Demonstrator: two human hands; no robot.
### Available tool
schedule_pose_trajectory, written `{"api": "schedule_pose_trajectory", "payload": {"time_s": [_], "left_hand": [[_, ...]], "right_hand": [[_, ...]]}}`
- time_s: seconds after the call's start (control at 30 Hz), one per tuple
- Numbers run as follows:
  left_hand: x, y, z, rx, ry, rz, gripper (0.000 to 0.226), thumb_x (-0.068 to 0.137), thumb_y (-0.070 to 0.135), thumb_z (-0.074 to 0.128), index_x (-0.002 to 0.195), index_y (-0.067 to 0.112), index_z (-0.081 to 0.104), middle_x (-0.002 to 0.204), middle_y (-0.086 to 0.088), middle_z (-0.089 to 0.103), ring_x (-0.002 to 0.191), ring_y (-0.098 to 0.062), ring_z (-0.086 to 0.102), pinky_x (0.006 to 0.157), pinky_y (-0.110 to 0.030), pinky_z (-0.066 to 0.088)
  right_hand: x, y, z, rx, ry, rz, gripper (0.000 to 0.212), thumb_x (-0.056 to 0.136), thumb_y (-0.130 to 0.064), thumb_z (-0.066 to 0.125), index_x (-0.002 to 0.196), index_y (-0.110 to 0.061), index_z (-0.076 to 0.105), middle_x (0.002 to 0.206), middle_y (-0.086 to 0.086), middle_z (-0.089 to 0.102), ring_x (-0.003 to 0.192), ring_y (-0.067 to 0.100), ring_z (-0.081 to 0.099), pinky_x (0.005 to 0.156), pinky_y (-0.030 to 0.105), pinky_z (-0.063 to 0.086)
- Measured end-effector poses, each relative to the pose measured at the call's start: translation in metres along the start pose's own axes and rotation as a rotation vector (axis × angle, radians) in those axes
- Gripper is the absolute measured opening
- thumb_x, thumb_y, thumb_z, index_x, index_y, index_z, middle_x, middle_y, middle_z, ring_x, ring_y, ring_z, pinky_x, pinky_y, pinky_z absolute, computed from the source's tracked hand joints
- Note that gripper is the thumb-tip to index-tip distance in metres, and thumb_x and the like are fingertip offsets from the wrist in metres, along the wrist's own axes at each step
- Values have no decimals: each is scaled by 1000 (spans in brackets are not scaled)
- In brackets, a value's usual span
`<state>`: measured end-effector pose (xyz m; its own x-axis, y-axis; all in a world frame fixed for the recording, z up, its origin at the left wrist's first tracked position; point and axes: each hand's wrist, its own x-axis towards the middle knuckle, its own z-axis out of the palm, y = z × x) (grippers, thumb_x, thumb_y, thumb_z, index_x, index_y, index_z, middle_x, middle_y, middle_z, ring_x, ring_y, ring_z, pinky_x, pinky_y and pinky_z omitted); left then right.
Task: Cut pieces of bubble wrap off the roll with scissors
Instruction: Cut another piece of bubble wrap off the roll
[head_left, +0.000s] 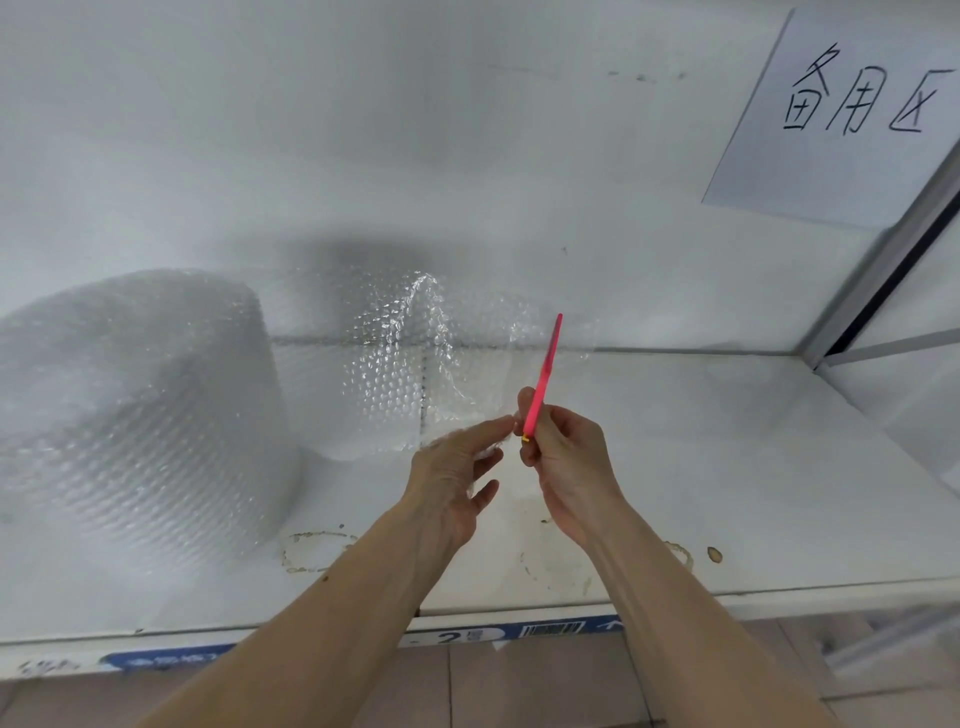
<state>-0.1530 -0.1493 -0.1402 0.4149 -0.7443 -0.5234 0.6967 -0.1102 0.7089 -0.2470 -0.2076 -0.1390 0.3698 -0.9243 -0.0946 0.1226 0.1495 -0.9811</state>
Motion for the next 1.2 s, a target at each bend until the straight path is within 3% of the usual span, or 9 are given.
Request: {"api": "schedule_pose_trajectory", "payload": {"time_s": [0.1,0.2,0.37,0.5,0.63,0.7,0.83,1.0,1.2], "left_hand": [[-1,0,-1,3,-2,0,26,64,15,86,85,12,70,87,0,70,96,-16,65,85,-36,47],[1,0,-2,5,0,-5,25,67,14,84,87,13,70,86,0,70,96,-16,65,82,-35,47],[1,0,-3,5,1,-12,24,67,13,84,87,13,71,82,2,72,95,-15,65,78,-34,46],[0,0,-3,9,6,-16,29,66,12,85,91,11,71,85,1,72,96,-16,65,77,-35,46],[0,0,-3,18,11,-23,37,64,13,85,98,10,71,91,0,72,97,-15,65,73,-33,46],[0,0,-3,15,15,-27,44,64,13,86,104,9,70,95,-1,72,98,-15,65,72,-33,46],[0,0,-4,10,21,-32,49,63,13,86,109,8,70,96,-2,71,98,-15,65,72,-33,46],[0,0,-4,21,16,-39,55,60,14,87,112,8,68,98,-2,72,98,-15,66,71,-33,45],[0,0,-5,29,21,-44,56,61,14,87,113,9,68,101,-2,71,97,-14,66,70,-33,46]], "right_hand": [[0,-1,0,-6,-14,19,45,83,-49,69,80,-4,65,77,14,43,56,14,36,86,32,38],[3,-2,-1,-2,0,19,43,84,-46,70,84,-3,67,78,14,44,57,15,36,84,33,37],[5,0,0,3,24,0,55,85,-41,72,92,13,62,78,13,45,58,15,34,80,34,36],[4,-4,2,-12,6,19,46,83,-50,70,81,-5,64,79,13,44,55,13,38,88,34,35],[6,-5,-1,-2,35,13,44,80,-50,72,76,-8,63,77,14,44,56,14,36,81,33,35],[6,-5,-1,14,46,4,42,82,-44,74,85,-3,66,78,14,43,57,15,34,77,33,35],[8,-4,-2,29,58,-3,59,83,-41,73,90,16,60,79,14,43,59,15,34,77,32,36],[6,-8,-1,6,42,18,45,79,-50,73,76,-6,62,80,13,44,60,16,34,83,34,36],[8,-8,-5,60,91,-16,57,84,-34,74,93,20,58,82,14,44,61,15,35,69,29,37]]}}
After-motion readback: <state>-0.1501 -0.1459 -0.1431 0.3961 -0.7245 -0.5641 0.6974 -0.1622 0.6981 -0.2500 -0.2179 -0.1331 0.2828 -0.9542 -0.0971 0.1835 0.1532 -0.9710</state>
